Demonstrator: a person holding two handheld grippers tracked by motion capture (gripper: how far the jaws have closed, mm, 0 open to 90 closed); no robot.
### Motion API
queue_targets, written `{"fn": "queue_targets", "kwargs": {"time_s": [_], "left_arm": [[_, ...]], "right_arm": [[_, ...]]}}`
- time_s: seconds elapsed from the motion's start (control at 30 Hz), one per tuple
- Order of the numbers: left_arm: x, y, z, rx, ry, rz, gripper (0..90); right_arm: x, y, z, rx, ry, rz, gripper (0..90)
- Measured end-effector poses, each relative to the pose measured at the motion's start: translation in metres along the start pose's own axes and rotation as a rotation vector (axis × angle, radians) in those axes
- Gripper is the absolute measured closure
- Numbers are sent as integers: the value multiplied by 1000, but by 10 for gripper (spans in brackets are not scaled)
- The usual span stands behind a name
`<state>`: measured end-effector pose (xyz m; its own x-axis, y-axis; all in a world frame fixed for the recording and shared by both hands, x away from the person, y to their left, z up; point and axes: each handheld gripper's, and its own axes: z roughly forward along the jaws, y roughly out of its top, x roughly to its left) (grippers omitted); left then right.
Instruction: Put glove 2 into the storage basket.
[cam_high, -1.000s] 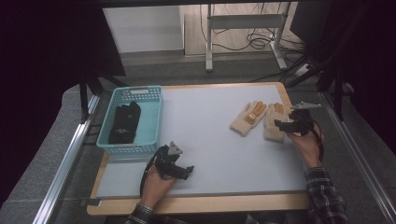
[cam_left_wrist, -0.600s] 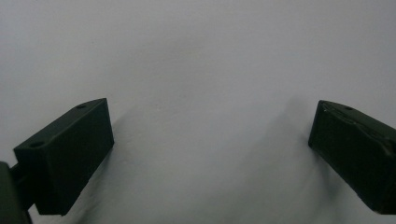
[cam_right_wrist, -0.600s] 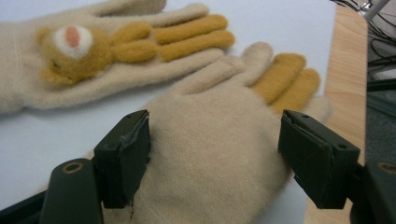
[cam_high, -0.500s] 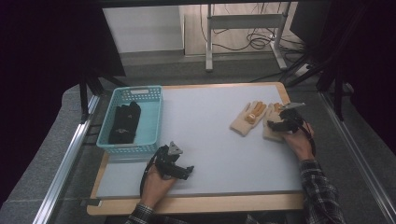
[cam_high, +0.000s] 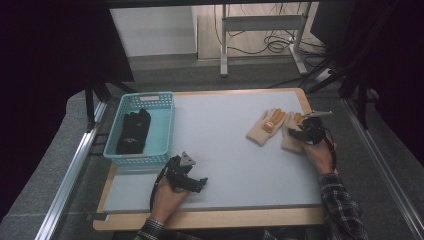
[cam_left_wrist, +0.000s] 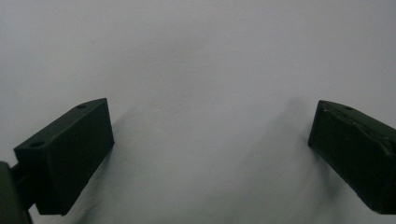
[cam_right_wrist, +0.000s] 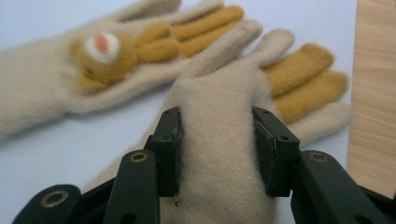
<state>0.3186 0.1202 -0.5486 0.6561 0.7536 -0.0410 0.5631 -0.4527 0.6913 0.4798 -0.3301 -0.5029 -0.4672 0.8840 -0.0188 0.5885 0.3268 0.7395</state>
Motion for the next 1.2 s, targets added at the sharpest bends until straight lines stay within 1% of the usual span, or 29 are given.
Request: {"fn": "queue_targets", "kwargs": {"time_s": [0.07,0.13,0.23,0.37,0.5,0.57,0.67,0.73,0.8,0.87,0.97,1.03,1.13,1.2], "left_arm": [[0,0,0,-3,0,-3,3],[0,0,0,-2,1,-2,3],[0,0,0,-3,1,-3,3],[0,0,0,-2,1,-3,4],[0,0,0,-2,1,-2,3],[0,0,0,-2,1,-2,4],[0,0,0,0,2,3,4],[0,0,0,-3,2,0,4],[0,0,0,0,2,3,4],[0,0,0,0,2,3,4],[0,0,0,-3,2,0,4],[0,0,0,-3,2,0,4],[0,0,0,0,2,3,4],[0,0,0,-1,2,3,4]], "right_arm": [[4,2,-8,-26,15,-3,564],[10,4,-16,-45,29,-20,561],[22,8,-29,-69,50,-47,557],[41,14,-45,-106,88,-70,552],[66,18,-57,-131,131,-99,543],[81,20,-61,-140,149,-125,540],[104,23,-66,-149,193,-155,537],[121,24,-67,-149,218,-178,535],[136,25,-67,-150,240,-199,534],[152,24,-65,-143,263,-209,531],[172,19,-54,-121,278,-232,527],[182,13,-44,-100,281,-239,522],[193,1,-26,-69,301,-221,505],[198,-6,-17,-47,309,-215,478]]}}
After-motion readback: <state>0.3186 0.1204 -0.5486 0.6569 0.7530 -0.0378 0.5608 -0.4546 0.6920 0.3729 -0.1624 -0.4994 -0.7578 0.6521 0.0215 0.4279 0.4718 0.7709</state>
